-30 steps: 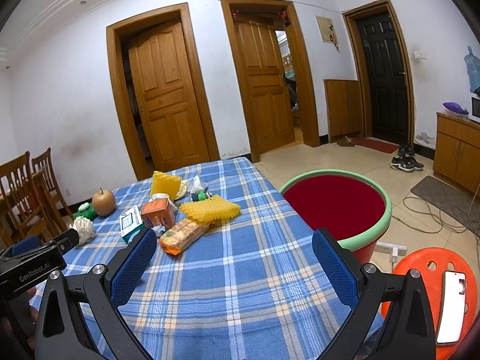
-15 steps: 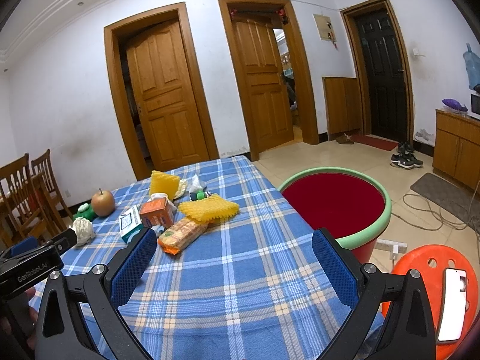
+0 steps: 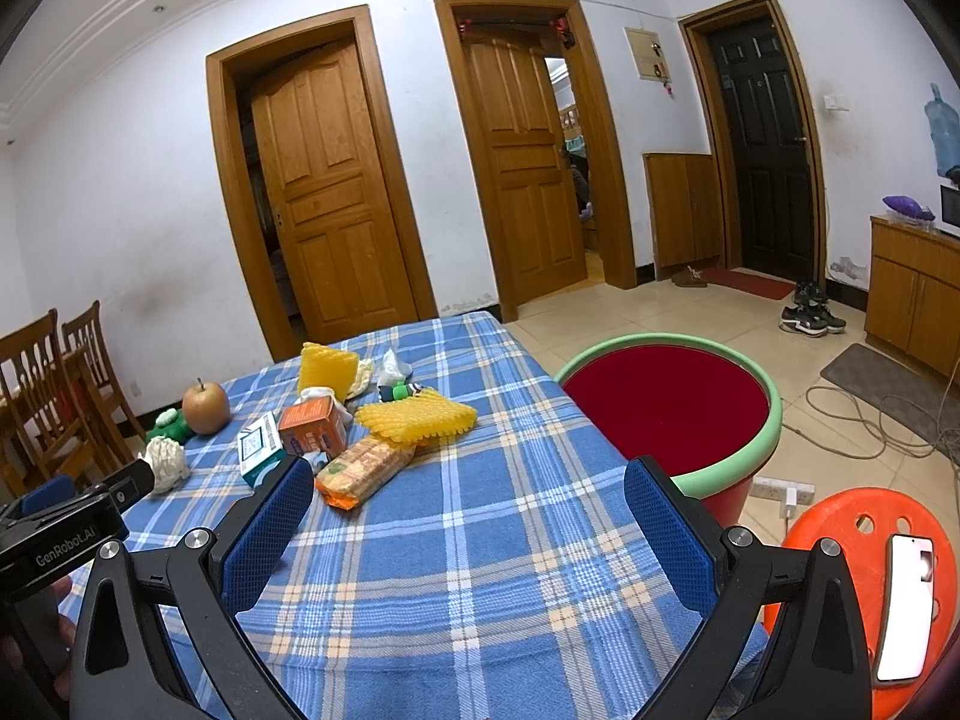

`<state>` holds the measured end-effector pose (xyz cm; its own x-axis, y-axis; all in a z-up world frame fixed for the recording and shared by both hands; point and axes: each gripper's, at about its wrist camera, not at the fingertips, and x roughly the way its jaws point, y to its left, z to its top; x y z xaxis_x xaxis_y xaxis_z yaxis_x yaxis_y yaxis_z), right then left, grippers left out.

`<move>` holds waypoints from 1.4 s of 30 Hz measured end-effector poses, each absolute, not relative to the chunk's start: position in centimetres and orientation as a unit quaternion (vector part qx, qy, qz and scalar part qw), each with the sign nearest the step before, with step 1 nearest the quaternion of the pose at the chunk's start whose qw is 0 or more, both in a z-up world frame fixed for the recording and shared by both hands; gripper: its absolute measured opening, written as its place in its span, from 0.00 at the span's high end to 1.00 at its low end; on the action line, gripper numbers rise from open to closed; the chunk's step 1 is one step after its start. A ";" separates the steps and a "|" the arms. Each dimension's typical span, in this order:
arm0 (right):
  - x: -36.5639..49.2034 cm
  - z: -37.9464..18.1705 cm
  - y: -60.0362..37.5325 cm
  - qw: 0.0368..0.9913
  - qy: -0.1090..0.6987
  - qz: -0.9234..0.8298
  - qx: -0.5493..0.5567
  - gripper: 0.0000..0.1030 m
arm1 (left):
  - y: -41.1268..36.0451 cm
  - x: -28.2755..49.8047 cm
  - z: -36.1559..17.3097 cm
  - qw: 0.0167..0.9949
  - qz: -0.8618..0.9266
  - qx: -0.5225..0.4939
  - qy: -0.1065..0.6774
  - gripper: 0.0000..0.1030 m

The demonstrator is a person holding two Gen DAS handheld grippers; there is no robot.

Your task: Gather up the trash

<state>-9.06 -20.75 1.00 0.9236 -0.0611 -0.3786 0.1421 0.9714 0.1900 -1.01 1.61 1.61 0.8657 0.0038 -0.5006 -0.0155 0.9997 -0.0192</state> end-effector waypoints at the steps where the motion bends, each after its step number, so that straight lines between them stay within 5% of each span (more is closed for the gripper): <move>1: -9.1 1.0 -20.7 0.975 0.189 -0.052 0.108 0.00 | 1.5 -1.0 1.5 0.966 0.005 -0.011 0.259 0.01; 30: -5.9 0.3 -23.6 0.958 0.253 -0.058 0.125 0.00 | -2.1 4.4 -1.6 0.936 -0.033 0.038 0.349 0.01; 39: -3.9 -0.3 -25.1 0.949 0.282 -0.058 0.132 0.00 | -3.8 6.9 -4.4 0.905 -0.063 0.040 0.419 0.18; 41: -3.5 -0.4 -25.3 0.947 0.289 -0.053 0.134 0.00 | -4.0 7.3 -4.7 0.899 -0.071 0.039 0.430 0.41; 42: -3.2 -0.5 -25.3 0.946 0.293 -0.051 0.132 0.00 | -4.0 7.5 -5.1 0.893 -0.080 0.034 0.442 0.45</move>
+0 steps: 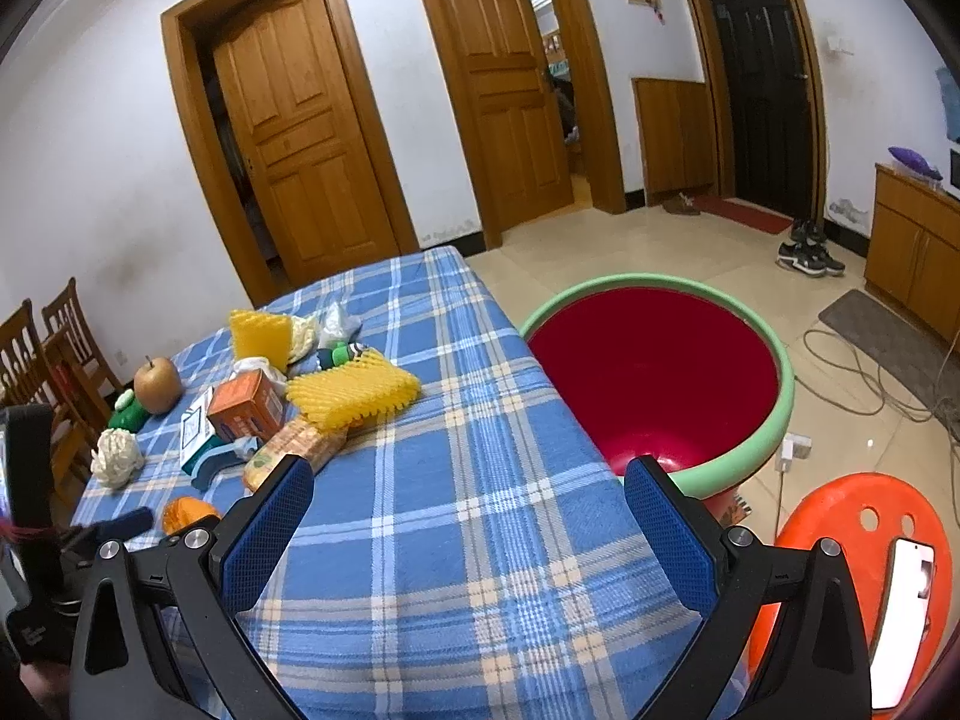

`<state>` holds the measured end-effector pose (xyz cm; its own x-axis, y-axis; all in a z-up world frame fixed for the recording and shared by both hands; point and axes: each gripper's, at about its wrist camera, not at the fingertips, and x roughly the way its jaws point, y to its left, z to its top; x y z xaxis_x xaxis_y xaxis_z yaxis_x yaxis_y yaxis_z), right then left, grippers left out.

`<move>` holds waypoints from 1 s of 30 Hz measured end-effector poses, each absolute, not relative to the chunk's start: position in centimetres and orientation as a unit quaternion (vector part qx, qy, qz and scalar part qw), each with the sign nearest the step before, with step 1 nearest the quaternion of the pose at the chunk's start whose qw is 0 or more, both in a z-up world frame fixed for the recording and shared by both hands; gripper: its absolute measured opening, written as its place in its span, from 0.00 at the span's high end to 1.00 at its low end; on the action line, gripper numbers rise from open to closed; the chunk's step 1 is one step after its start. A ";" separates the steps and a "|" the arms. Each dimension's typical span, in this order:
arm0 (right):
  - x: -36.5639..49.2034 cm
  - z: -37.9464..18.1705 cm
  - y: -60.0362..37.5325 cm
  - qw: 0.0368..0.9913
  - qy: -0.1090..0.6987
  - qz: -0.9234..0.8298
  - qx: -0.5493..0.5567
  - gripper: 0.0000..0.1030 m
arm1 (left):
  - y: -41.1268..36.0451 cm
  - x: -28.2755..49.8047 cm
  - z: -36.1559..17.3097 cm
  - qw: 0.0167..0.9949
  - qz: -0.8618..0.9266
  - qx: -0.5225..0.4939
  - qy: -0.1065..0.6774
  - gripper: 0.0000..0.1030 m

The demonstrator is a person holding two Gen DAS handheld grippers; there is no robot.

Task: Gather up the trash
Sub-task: 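Grasp the orange wrapped bag with the left tool while the right tool grasps the yellow foam net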

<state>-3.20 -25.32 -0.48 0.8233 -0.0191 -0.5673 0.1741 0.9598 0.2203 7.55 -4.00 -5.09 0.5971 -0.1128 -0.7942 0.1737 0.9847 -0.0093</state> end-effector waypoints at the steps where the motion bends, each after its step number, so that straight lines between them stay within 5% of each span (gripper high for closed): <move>1: -2.9 -0.5 -25.3 0.945 0.296 -0.050 0.131 0.00 | -4.0 7.6 -5.2 0.891 -0.083 0.031 0.445 0.46; 5: -1.6 -0.3 -25.0 0.942 0.309 -0.041 0.127 0.00 | -3.6 8.0 -4.9 0.890 -0.100 0.017 0.445 0.52; 22: 5.3 -0.6 -20.5 0.916 0.379 -0.027 0.130 0.00 | 1.4 12.9 -0.2 0.920 -0.119 -0.001 0.374 0.53; 26: 7.0 -1.5 -20.1 0.904 0.396 -0.040 0.154 0.17 | 2.2 13.4 -1.0 0.916 -0.134 -0.017 0.378 0.53; 30: 8.6 -2.4 -20.5 0.886 0.412 -0.032 0.211 0.21 | 2.9 13.8 -1.7 0.908 -0.156 -0.036 0.386 0.53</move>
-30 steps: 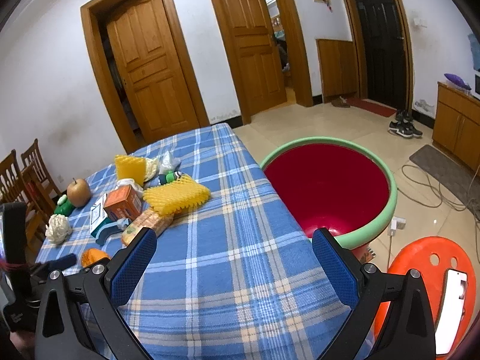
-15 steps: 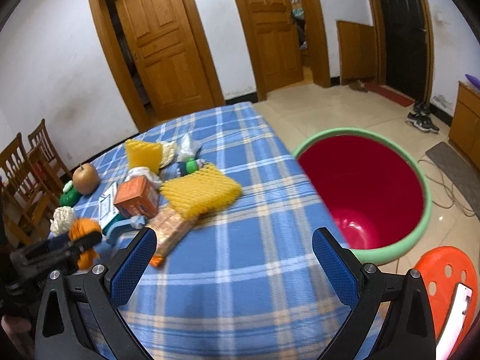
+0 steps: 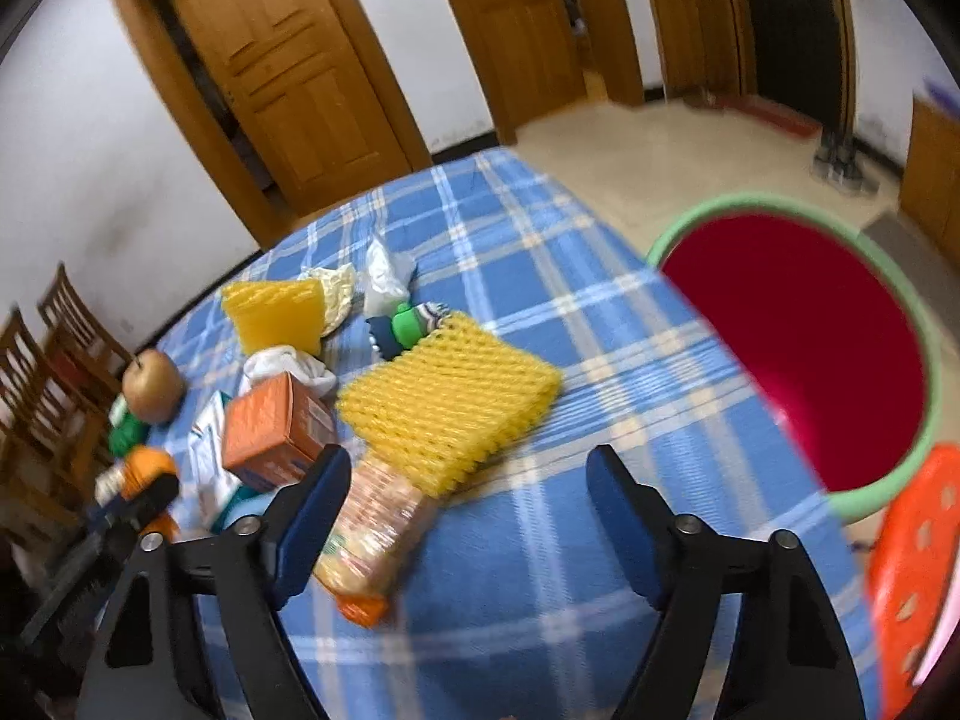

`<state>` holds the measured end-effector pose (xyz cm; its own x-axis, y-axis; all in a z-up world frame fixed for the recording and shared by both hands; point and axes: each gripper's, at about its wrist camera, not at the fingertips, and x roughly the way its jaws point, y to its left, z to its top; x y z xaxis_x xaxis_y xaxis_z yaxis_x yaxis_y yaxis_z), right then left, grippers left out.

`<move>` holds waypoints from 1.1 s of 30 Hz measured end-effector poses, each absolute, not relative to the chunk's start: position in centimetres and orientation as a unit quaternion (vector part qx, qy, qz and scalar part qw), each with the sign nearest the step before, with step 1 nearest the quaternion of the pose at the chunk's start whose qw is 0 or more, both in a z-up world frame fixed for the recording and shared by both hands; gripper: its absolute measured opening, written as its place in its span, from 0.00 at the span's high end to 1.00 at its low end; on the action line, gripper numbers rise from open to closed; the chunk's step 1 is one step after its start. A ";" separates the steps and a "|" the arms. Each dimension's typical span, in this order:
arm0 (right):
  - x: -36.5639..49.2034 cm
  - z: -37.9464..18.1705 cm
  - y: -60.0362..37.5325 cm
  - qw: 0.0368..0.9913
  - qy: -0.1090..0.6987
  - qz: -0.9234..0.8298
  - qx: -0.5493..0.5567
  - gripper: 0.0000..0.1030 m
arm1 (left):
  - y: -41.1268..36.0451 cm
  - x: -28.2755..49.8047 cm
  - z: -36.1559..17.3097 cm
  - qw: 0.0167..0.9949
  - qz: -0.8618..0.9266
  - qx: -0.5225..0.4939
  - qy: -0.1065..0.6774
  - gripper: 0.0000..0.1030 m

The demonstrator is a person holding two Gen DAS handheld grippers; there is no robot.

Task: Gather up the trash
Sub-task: 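Grasp the orange wrapped bag with the left tool while the right tool grasps the yellow foam net, then carry the yellow foam net over the red bucket and open the right tool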

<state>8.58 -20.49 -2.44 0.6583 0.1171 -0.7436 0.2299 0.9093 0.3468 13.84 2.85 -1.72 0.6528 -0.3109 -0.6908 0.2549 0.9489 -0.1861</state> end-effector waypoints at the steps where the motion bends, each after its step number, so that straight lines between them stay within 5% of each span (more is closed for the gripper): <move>1: 8.9 -2.4 -20.4 0.885 0.411 -0.035 0.214 0.22 | 2.9 13.9 -1.8 0.908 -0.159 -0.038 0.386 0.53; 7: 10.0 -2.8 -20.6 0.878 0.419 -0.035 0.227 0.62 | 3.0 14.2 -2.0 0.907 -0.165 -0.047 0.385 0.53; 14: 9.9 -2.6 -20.3 0.885 0.414 -0.006 0.213 0.83 | 2.4 13.4 -1.4 0.911 -0.163 -0.042 0.375 0.53; 33: 2.6 2.9 -25.9 0.924 0.317 -0.006 0.216 0.86 | -4.1 10.4 2.3 0.904 -0.207 -0.035 0.372 0.53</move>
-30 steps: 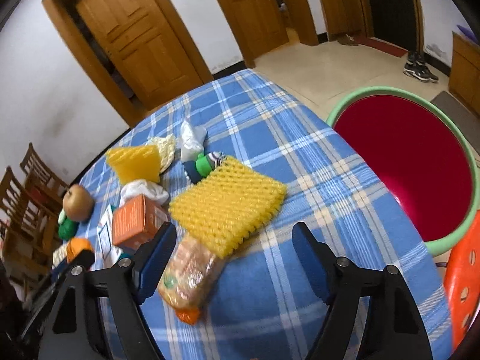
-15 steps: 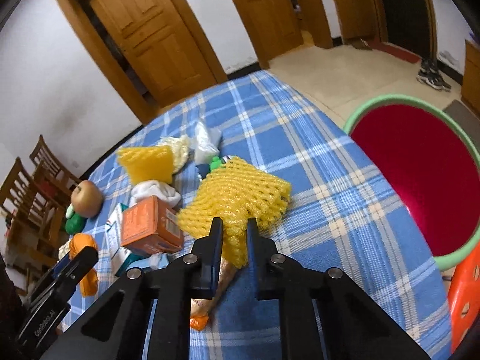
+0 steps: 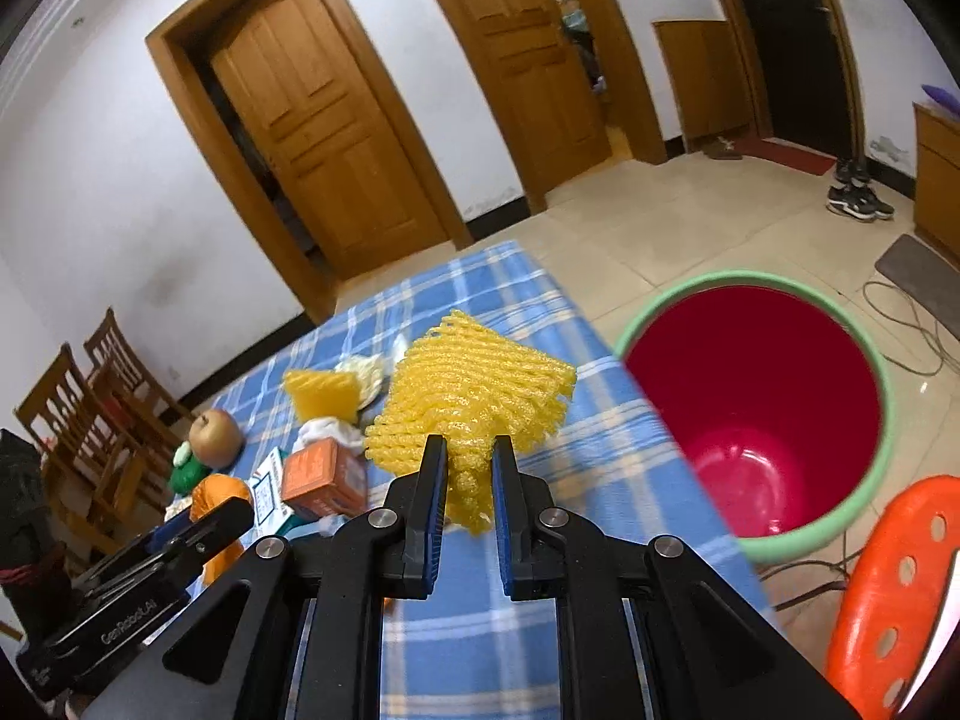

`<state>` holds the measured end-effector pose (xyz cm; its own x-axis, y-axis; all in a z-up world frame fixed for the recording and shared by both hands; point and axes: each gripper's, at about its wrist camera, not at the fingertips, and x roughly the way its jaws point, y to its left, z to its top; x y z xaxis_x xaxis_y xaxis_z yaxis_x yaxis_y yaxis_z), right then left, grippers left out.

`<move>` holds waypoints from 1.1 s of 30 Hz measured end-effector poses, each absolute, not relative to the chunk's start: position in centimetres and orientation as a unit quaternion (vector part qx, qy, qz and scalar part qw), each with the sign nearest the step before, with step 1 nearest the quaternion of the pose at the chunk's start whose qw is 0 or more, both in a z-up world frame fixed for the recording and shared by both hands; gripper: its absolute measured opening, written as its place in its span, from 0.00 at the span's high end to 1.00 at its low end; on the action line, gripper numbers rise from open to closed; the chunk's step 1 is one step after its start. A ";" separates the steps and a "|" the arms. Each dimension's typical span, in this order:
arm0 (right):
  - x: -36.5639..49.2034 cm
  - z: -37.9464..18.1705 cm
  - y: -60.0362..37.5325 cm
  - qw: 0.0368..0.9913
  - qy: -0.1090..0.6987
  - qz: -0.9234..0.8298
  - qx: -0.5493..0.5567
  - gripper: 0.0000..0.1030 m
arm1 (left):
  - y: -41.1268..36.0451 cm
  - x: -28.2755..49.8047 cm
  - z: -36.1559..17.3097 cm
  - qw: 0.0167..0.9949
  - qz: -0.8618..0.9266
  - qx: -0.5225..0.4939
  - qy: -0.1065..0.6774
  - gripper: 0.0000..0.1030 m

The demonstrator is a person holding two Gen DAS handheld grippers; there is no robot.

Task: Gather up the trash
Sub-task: 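Carry the yellow foam net over the red bucket and open the right tool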

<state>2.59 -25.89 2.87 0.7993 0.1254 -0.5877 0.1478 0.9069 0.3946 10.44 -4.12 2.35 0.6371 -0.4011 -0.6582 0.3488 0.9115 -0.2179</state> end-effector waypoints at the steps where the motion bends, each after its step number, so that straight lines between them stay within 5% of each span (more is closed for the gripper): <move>1: 2.4 2.8 -26.3 0.924 0.315 -0.010 0.217 0.86 | -4.7 10.4 2.5 0.903 -0.210 -0.033 0.372 0.53; 33: 1.0 -4.4 -40.5 0.889 0.350 -0.138 0.260 0.79 | -26.8 15.3 -0.2 0.856 -0.309 0.081 0.406 0.52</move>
